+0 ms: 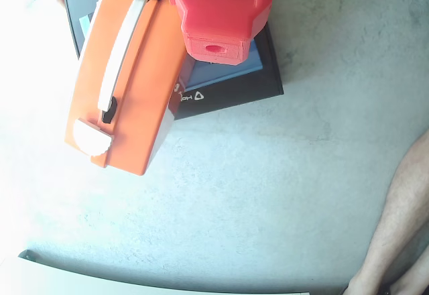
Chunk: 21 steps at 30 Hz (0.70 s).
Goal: Grab the white handle of the orange box
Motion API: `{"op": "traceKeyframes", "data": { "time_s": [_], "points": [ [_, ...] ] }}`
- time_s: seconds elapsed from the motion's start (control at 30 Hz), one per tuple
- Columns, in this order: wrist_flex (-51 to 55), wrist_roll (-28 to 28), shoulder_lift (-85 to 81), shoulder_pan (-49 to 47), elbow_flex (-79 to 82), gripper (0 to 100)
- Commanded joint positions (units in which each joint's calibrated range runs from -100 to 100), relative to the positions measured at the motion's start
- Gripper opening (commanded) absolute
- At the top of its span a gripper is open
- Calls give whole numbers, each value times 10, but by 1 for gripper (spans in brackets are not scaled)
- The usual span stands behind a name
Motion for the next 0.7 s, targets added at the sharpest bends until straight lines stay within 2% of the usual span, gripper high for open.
{"op": "traceKeyframes", "data": {
  "time_s": [0.0,0.67],
  "points": [
    [130,-5,-83,-48,32,2],
    [130,-5,-83,-47,26,2]
  ]
}}
